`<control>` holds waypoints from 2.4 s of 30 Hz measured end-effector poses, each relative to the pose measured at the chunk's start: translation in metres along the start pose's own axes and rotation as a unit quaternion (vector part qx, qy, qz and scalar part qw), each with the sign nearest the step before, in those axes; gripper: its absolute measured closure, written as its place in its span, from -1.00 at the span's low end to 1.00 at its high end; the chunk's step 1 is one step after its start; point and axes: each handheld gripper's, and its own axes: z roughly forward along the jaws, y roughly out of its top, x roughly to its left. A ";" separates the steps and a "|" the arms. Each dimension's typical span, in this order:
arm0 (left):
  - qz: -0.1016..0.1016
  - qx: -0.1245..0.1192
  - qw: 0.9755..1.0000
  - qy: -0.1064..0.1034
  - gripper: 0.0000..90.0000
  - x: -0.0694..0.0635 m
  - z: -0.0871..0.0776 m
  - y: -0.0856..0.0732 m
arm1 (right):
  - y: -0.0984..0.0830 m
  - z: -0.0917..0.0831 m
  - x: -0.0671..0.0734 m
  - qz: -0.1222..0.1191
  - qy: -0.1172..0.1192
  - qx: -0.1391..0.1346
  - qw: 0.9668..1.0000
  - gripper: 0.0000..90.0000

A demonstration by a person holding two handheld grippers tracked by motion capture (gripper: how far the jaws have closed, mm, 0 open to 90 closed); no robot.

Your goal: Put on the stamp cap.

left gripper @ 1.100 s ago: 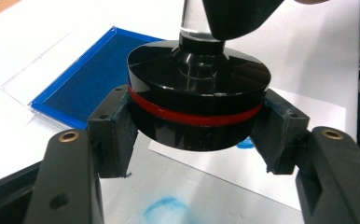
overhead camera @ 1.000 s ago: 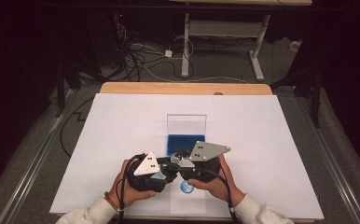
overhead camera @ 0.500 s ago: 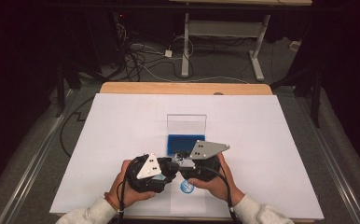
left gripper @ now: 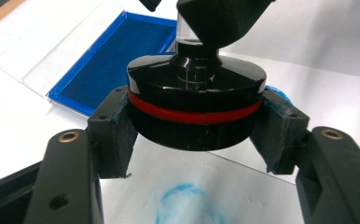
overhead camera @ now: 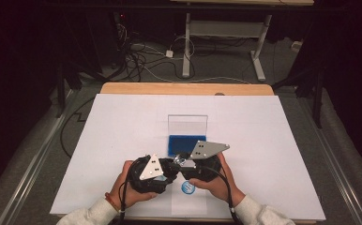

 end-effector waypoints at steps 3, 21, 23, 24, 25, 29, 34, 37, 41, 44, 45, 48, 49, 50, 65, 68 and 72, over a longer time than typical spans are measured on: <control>0.001 0.004 1.000 -0.001 -0.19 0.000 0.001 0.000 | 0.000 0.000 0.001 0.000 -0.005 0.005 1.000 0.28; 0.007 -0.007 1.000 -0.005 -0.20 0.002 0.003 -0.002 | 0.004 -0.001 0.005 -0.013 -0.016 0.013 1.000 0.27; 0.005 -0.010 1.000 -0.007 -0.20 0.002 0.003 -0.002 | 0.004 -0.001 0.005 -0.012 -0.019 0.013 1.000 0.27; 0.005 -0.012 1.000 -0.007 -0.20 0.002 0.003 -0.002 | 0.004 -0.001 0.005 -0.013 -0.018 0.011 1.000 0.27; 0.005 -0.012 1.000 -0.006 -0.20 0.002 0.003 -0.002 | 0.004 -0.002 0.005 -0.013 -0.019 0.011 1.000 0.27; 0.003 -0.014 1.000 -0.007 -0.21 0.002 0.004 -0.003 | 0.005 -0.002 0.005 -0.012 -0.021 0.011 1.000 0.27; 0.003 -0.014 1.000 -0.007 -0.30 0.001 0.006 -0.004 | 0.005 -0.003 0.004 -0.010 -0.020 0.008 1.000 0.27; 0.005 -0.008 1.000 0.002 -0.38 0.000 0.008 -0.004 | 0.006 -0.005 0.004 -0.011 -0.022 0.006 1.000 0.27; 0.001 -0.006 1.000 0.009 -0.47 0.000 0.010 -0.004 | 0.005 -0.005 0.003 -0.009 -0.020 0.005 1.000 0.27; -0.006 -0.008 1.000 0.009 -0.52 0.001 0.011 -0.005 | 0.006 -0.005 0.003 -0.009 -0.020 0.005 1.000 0.27; -0.005 -0.006 1.000 0.012 -0.52 0.001 0.011 -0.005 | 0.006 -0.006 0.003 -0.007 -0.021 0.004 1.000 0.27; -0.004 -0.007 1.000 0.012 -0.55 0.001 0.010 -0.005 | 0.006 -0.006 0.003 -0.009 -0.020 0.005 1.000 0.27; -0.001 -0.006 1.000 0.016 -0.55 0.001 0.010 -0.005 | 0.006 -0.006 0.003 -0.009 -0.020 0.004 1.000 0.27; 0.000 -0.007 1.000 0.018 -0.56 0.001 0.010 -0.005 | 0.006 -0.006 0.003 -0.009 -0.021 0.004 1.000 0.27; 0.011 0.003 0.999 0.035 -0.59 0.008 0.000 -0.017 | 0.011 -0.019 -0.003 -0.020 -0.030 -0.002 0.999 0.27; 0.004 -0.001 0.999 0.040 -0.59 0.012 -0.006 -0.021 | 0.013 -0.024 -0.005 -0.024 -0.037 -0.005 0.999 0.27; 0.003 0.001 0.999 0.052 -0.62 0.017 -0.013 -0.027 | 0.013 -0.028 -0.008 -0.027 -0.045 -0.001 0.999 0.27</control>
